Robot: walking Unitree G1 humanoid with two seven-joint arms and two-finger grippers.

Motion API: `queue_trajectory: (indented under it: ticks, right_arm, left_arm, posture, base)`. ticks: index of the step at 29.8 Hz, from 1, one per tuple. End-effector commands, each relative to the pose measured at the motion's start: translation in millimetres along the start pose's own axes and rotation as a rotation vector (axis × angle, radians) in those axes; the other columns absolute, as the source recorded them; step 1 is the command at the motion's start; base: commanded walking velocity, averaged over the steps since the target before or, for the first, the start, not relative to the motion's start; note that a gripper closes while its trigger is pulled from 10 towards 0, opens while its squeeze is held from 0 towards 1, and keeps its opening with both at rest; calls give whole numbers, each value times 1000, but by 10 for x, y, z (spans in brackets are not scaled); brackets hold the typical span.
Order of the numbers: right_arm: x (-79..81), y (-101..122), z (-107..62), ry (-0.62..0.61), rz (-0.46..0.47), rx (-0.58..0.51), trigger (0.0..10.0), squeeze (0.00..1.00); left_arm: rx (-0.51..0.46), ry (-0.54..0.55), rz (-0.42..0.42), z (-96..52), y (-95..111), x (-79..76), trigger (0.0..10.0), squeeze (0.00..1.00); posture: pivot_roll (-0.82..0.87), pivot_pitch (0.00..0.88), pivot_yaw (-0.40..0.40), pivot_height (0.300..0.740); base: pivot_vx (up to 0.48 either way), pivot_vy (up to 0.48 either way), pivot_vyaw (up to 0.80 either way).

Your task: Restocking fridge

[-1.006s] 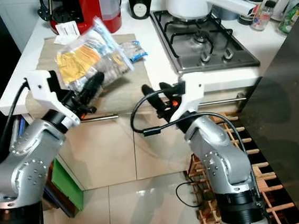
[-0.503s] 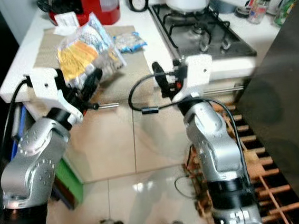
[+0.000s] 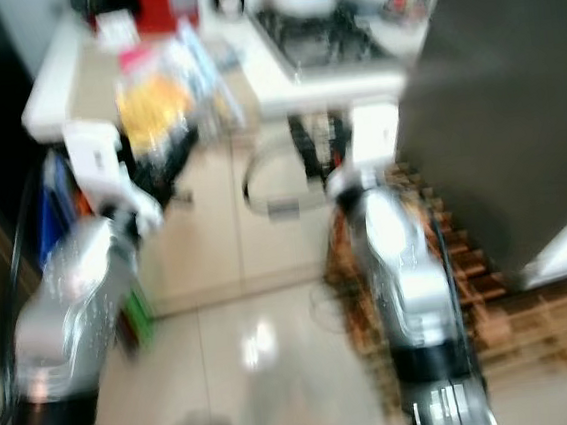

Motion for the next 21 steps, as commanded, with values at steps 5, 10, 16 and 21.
queue_trajectory:
  ticks: [5,10,16,21]
  right_arm:
    - [-25,-13,-5,2,-34,3,10000,0]
    - [-35,-51,-14,2,-38,12,10000,0]
    - [-53,-103,-22,0,-48,28,10000,0]
    - [-66,-100,-17,-6,-47,27,10000,0]
  left_arm:
    - [-48,-17,23,47,89,-76,10000,0]
    - [-48,-5,40,42,67,-61,10000,0]
    - [-41,14,36,45,12,-39,10000,0]
    - [-46,3,41,52,16,-42,10000,0]
  posture:
    - [-36,0,-33,740]
    - [-36,0,-33,740]
    - [-40,0,-29,740]
    - [-41,0,-28,740]
  base:
    - [-63,0,590]
    - [0,-187,726]
    - [0,-471,719]
    - [0,-470,718]
Point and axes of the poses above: a point about 5 cm out from each wrist's last joint towards the gripper, its own z axis pointing out of the wrist towards the gripper, its own y axis along the axis of the wrist's last joint, x = y × z, the point moved 4 cm from there along z, pointing out of the wrist towards the gripper, and after that the axes turned 4 degrees about -z, right-handed, at the moved point
